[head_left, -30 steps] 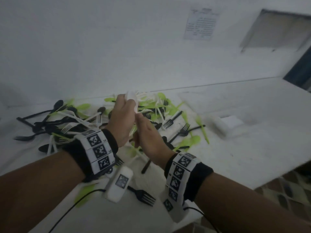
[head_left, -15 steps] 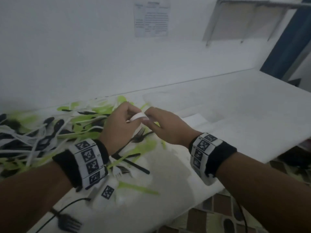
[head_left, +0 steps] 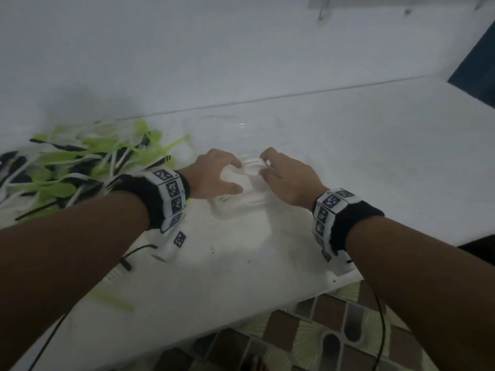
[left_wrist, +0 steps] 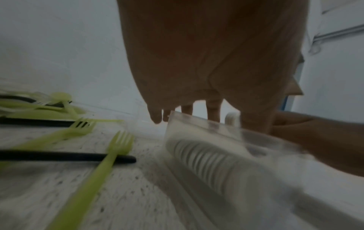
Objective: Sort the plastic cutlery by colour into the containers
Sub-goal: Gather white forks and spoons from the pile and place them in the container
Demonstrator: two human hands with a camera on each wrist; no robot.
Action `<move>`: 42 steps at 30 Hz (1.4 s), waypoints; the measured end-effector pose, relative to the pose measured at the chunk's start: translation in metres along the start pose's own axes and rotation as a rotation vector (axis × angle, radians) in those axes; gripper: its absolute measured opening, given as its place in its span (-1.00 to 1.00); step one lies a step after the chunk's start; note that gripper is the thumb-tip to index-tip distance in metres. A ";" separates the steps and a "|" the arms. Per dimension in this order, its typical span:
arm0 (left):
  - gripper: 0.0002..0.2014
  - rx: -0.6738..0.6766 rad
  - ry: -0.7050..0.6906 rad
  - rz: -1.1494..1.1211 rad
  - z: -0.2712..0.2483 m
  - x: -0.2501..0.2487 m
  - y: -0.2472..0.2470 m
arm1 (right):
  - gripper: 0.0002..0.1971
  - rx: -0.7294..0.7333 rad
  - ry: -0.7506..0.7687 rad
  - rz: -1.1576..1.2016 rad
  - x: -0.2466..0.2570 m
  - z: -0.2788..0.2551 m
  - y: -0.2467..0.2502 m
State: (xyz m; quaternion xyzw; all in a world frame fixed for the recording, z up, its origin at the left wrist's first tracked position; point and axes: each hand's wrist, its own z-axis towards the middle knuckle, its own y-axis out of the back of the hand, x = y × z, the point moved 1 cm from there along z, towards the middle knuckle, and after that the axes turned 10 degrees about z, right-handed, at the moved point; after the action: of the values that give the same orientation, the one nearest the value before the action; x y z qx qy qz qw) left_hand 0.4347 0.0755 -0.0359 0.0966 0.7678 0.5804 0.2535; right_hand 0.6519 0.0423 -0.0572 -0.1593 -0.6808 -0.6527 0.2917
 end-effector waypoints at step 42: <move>-0.37 0.196 0.145 0.337 0.012 -0.016 -0.017 | -0.82 0.189 -0.074 0.291 -0.005 0.014 0.011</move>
State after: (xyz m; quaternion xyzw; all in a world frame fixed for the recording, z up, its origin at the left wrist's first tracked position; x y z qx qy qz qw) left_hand 0.4564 0.0731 -0.0502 0.2060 0.8097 0.5427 0.0864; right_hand 0.6597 0.0582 -0.0510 -0.2518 -0.7192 -0.5304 0.3715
